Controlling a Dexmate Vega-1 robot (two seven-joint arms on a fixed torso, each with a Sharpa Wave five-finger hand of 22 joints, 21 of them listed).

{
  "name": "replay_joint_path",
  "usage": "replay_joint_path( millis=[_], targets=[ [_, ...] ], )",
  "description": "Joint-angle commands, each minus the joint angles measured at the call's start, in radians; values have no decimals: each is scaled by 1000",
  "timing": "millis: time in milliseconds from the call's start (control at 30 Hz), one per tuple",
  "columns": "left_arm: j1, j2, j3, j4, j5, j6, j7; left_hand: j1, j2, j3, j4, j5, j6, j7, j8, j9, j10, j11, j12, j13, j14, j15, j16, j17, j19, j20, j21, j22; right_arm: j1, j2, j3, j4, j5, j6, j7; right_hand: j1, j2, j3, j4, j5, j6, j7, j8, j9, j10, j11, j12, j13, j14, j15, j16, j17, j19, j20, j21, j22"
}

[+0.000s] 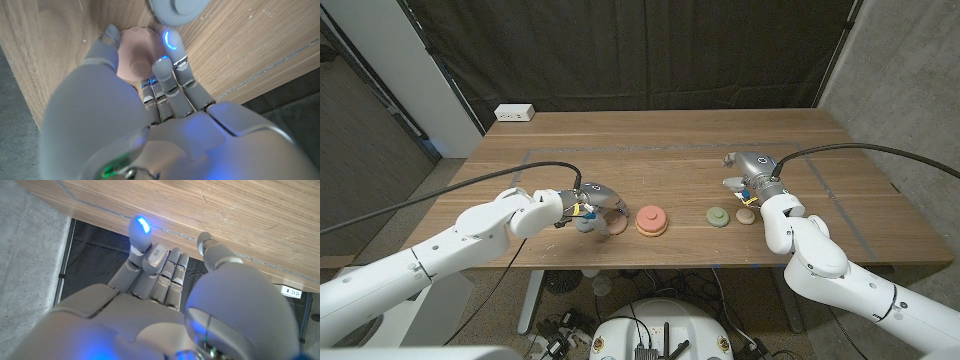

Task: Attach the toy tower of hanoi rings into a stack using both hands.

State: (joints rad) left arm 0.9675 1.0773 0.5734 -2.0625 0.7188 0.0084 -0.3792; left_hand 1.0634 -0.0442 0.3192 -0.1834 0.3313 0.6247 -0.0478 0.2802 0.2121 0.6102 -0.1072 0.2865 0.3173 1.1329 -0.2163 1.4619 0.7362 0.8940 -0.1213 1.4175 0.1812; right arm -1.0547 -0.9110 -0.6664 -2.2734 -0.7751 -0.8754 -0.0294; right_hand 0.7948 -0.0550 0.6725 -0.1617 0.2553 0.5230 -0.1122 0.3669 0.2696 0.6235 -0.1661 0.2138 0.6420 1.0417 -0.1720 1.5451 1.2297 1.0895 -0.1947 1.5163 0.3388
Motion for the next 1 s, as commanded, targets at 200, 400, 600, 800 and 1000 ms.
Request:
replay_joint_path(
  millis=[200,400,600,800,1000],
  targets=[
    [-11,1,1,-1,-3,4,-12,20,27,34,23,18,24,-21,47,42,89,-81,-8,106,10,0,-4,19,9,-89,12,2,9,-1,-12,-5,-16,-8,16,-6,9,6,0,7,12,-6,2,-2,10,-8,-7,-2,10,-44,1,3,-1,-24,6,0],
    [-4,8,-24,-19,-21,30,-3,12,21,37,24,26,21,-20,45,44,88,-80,-17,120,8,0,-15,22,9,-89,14,2,8,-4,-7,-10,-11,-4,22,-9,7,6,-1,8,8,-7,1,-1,-2,-6,-16,-7,11,-44,1,4,0,-24,7,-1],
    [-1,16,-44,-38,-31,54,4,5,18,39,26,31,15,-20,42,46,83,-76,-25,131,8,0,-23,25,9,-89,14,1,3,-6,2,-17,1,-1,23,-9,2,6,-4,8,-5,-6,1,6,-11,-4,-22,-13,11,-44,3,5,1,-24,7,-2],
    [-3,18,-55,-51,-34,65,16,2,15,40,25,33,22,-11,44,47,94,-68,-26,141,7,-1,-34,20,11,-90,15,1,-2,-9,6,-23,4,-2,19,-9,-2,7,-6,8,-11,-3,2,11,-12,1,-22,-16,11,-44,3,5,2,-24,8,-1],
    [-10,13,-62,-55,-41,64,30,3,15,43,24,35,24,-5,43,48,99,-68,-29,149,14,-1,-34,25,15,-90,16,2,-7,-8,7,-28,4,-11,14,-7,-4,8,-7,8,-11,-1,7,18,-10,0,-22,-21,12,-44,4,5,1,-24,7,-3]
  ],
)
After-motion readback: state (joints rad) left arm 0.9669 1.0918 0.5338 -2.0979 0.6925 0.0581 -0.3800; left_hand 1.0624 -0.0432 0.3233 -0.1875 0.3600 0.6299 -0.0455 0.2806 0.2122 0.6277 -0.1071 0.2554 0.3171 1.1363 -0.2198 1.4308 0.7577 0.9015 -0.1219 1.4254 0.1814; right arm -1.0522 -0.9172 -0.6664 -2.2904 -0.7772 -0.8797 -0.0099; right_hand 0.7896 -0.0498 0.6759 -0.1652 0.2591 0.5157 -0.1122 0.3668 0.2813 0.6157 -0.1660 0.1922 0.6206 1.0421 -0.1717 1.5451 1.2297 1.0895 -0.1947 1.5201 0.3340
